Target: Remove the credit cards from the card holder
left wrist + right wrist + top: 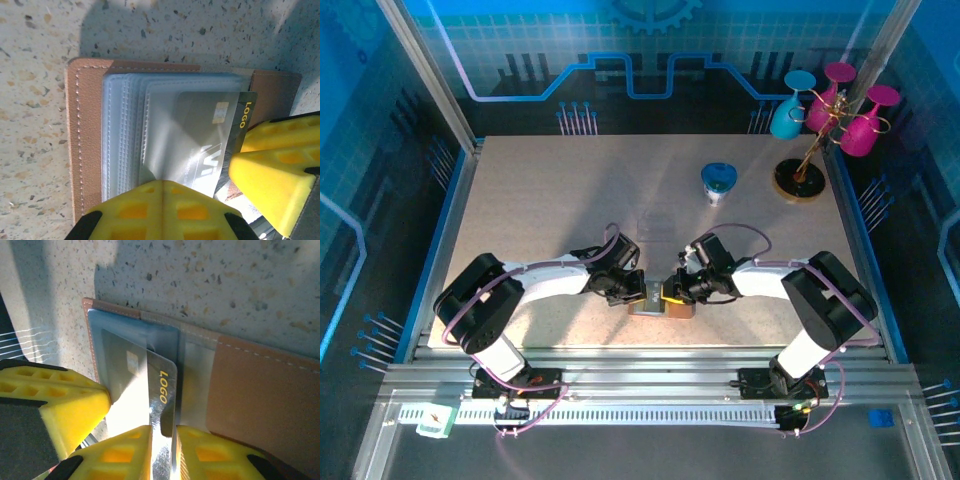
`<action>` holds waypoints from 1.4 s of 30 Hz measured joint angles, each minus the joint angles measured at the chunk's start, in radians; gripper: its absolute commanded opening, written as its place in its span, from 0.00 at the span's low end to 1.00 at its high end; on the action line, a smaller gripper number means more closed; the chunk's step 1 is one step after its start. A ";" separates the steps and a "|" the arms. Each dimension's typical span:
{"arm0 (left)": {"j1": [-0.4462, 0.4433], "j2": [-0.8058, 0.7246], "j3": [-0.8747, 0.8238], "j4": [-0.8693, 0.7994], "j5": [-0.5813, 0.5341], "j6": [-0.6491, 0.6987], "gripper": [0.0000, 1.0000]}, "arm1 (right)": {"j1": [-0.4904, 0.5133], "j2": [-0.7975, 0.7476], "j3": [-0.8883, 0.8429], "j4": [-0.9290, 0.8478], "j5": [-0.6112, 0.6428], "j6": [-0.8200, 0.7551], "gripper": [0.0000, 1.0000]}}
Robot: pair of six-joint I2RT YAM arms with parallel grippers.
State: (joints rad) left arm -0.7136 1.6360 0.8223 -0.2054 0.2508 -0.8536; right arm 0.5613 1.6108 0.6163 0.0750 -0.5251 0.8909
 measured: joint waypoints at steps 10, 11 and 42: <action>0.000 0.000 0.000 0.000 0.000 0.000 0.05 | -0.019 0.008 -0.053 0.126 -0.042 0.060 0.13; 0.000 0.000 0.000 0.000 0.000 0.000 0.05 | -0.019 0.008 -0.055 0.129 -0.042 0.060 0.13; 0.000 -0.003 -0.008 0.008 -0.004 -0.001 0.05 | -0.080 -0.123 -0.018 -0.197 0.057 -0.116 0.08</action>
State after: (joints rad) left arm -0.7136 1.6333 0.8143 -0.1978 0.2470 -0.8547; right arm 0.4816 1.4876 0.5987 -0.1219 -0.4683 0.7753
